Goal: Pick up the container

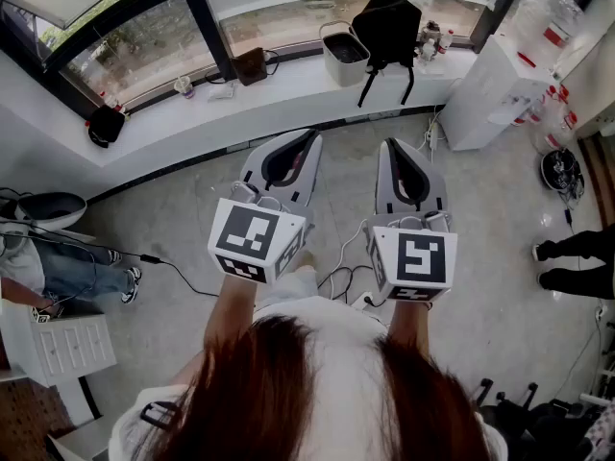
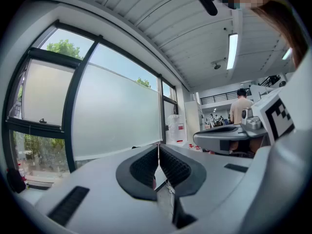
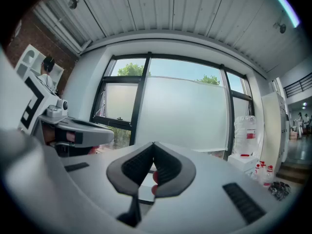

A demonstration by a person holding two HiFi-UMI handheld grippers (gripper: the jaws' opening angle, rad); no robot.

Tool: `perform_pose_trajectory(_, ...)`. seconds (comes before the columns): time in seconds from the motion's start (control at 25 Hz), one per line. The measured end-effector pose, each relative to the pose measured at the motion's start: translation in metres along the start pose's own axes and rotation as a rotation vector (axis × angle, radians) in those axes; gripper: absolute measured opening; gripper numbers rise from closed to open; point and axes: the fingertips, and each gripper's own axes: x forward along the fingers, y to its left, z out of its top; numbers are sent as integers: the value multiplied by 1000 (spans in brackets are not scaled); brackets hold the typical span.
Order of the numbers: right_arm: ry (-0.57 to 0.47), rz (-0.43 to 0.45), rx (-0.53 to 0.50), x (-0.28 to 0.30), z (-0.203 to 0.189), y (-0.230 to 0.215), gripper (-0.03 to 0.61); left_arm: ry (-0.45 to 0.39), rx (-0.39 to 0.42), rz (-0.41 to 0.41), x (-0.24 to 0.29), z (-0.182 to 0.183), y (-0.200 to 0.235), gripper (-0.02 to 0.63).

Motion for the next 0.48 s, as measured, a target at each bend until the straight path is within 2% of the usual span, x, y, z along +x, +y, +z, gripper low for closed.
perform_pose_trajectory(0.2,16,-15,0,25,0,7,25,5,1,-7,11,-2,26,20)
perform_pose_trajectory(0.48,17,0,100,64,5,14,25,7,-5,-23,28,-4,66,20)
